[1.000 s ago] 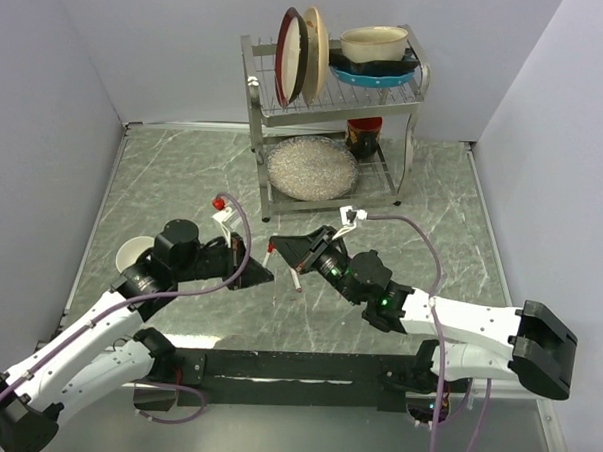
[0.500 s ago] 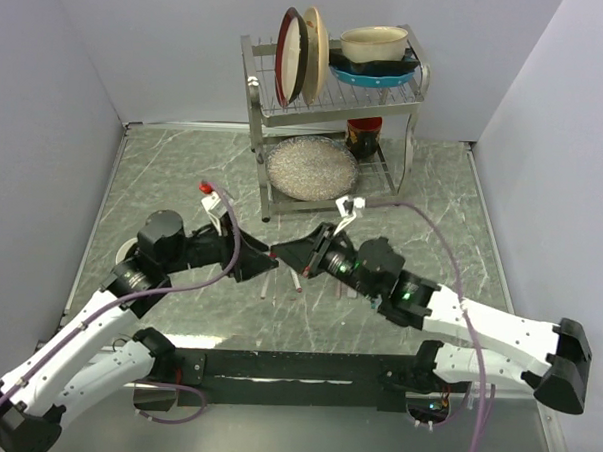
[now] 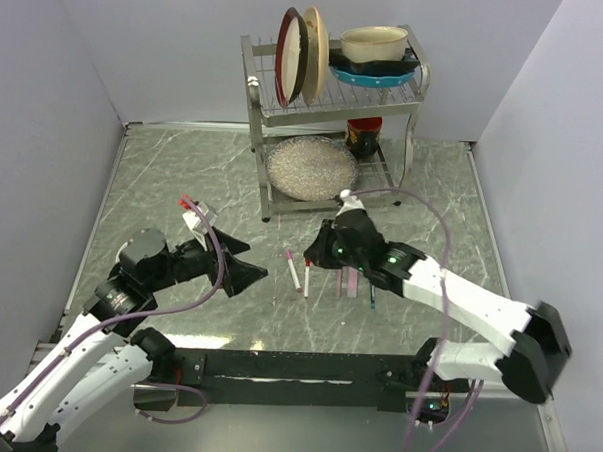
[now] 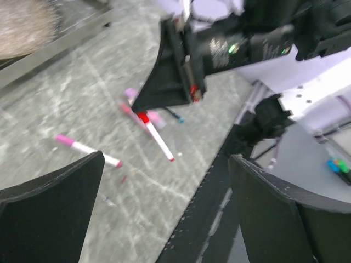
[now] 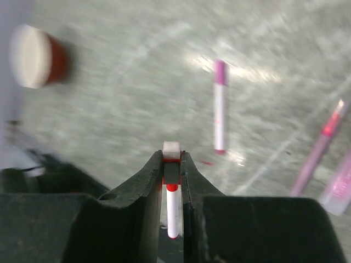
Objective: Insert the pens into the pen caps
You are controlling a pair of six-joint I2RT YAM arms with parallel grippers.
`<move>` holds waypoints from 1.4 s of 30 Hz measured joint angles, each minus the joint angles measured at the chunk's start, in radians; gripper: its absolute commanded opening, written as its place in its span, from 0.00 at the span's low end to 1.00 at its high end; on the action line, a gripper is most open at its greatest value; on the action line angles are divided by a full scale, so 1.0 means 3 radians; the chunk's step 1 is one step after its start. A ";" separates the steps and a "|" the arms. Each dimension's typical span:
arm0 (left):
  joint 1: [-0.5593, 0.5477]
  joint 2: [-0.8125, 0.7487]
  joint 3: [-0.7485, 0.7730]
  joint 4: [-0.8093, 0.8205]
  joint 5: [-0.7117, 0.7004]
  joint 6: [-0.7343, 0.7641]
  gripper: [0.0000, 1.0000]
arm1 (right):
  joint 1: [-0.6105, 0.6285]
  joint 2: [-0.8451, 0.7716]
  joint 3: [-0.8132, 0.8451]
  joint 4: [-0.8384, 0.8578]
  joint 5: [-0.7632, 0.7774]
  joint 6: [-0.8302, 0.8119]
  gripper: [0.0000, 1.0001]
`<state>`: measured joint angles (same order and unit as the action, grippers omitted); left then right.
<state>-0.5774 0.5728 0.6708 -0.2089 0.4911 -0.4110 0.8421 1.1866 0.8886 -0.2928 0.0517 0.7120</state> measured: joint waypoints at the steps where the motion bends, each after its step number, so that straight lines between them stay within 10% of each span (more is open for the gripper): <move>1: 0.0000 0.0000 -0.0003 -0.0041 -0.0057 0.0022 0.99 | -0.0009 0.0113 -0.0001 -0.0027 0.0010 -0.0010 0.00; 9: 0.0000 -0.0103 -0.0006 -0.0184 -0.0301 0.0111 0.99 | -0.0281 0.1092 0.0011 -0.0187 0.0053 -0.0100 0.10; 22: 0.0000 -0.0177 -0.0011 -0.0200 -0.0407 0.0169 1.00 | -0.0453 0.1233 0.0198 -0.0305 0.0212 -0.0081 1.00; 34: 0.0000 -0.0509 -0.0107 -0.0114 -0.0585 0.0135 0.99 | -0.0313 -0.1572 -0.0178 -0.0450 0.0362 -0.0195 1.00; 42: 0.0000 -0.0703 -0.0151 0.0008 -0.0678 0.0095 0.99 | -0.0313 -0.2302 -0.0165 -0.0797 0.0473 -0.0228 1.00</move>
<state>-0.5774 0.3618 0.6254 -0.2066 0.2878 -0.3824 0.7483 0.4961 0.8391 -0.5320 0.1936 0.6437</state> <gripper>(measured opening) 0.994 0.999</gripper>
